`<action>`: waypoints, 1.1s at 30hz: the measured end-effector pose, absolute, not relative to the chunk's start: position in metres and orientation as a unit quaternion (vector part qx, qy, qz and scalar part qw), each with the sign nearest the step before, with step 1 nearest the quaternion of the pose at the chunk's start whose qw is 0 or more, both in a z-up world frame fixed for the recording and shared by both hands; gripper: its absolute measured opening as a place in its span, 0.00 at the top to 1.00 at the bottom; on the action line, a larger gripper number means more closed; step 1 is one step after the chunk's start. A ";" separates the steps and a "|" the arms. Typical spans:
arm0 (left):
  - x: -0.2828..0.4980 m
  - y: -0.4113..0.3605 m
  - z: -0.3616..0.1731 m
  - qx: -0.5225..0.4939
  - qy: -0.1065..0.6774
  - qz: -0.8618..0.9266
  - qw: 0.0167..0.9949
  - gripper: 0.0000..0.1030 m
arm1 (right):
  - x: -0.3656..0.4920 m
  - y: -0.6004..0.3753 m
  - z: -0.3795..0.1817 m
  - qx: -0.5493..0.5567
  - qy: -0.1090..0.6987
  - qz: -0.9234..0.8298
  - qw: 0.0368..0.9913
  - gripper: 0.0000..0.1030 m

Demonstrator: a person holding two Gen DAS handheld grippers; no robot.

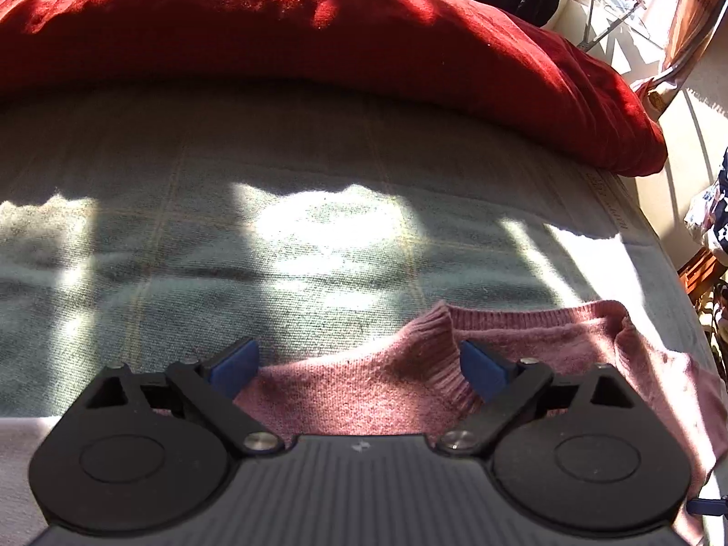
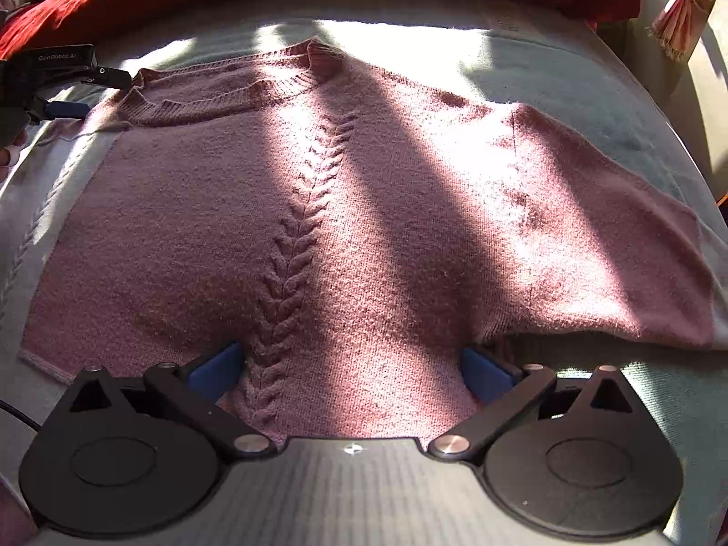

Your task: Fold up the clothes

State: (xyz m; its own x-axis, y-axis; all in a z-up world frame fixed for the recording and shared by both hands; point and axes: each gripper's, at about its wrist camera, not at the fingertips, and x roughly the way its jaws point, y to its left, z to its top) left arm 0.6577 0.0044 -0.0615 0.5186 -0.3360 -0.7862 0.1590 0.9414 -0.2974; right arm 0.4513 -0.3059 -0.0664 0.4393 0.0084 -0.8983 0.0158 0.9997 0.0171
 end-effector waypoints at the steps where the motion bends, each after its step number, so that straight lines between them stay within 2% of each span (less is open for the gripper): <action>1: 0.655 0.008 -0.057 -0.102 0.470 -0.148 0.864 0.08 | 0.450 -0.303 -0.058 0.006 0.513 -0.001 0.858 0.00; 5: 0.632 0.016 -0.047 -0.089 0.480 -0.169 0.856 0.08 | 0.459 -0.291 -0.038 -0.018 0.471 0.016 0.882 0.00; 8: 0.623 0.017 -0.063 -0.065 0.500 -0.167 0.847 0.08 | 0.480 -0.290 -0.044 -0.015 0.472 0.022 0.881 0.00; 12: 0.634 0.010 -0.074 -0.025 0.487 -0.157 0.859 0.05 | 0.495 -0.293 -0.057 -0.001 0.484 0.015 0.875 0.00; 16: 0.655 0.013 -0.070 -0.071 0.501 -0.137 0.852 0.05 | 0.501 -0.298 -0.065 0.014 0.494 0.012 0.869 0.00; 19: 0.648 0.013 -0.055 -0.066 0.494 -0.151 0.853 0.05 | 0.492 -0.298 -0.060 0.011 0.492 0.020 0.870 0.00; 28: 0.545 0.003 -0.007 0.025 0.490 -0.200 0.848 0.04 | 0.442 -0.294 -0.036 -0.020 0.491 0.050 0.870 0.00; 33: 0.479 0.002 -0.014 0.024 0.492 -0.198 0.847 0.04 | 0.408 -0.289 -0.045 -0.007 0.501 0.077 0.862 0.00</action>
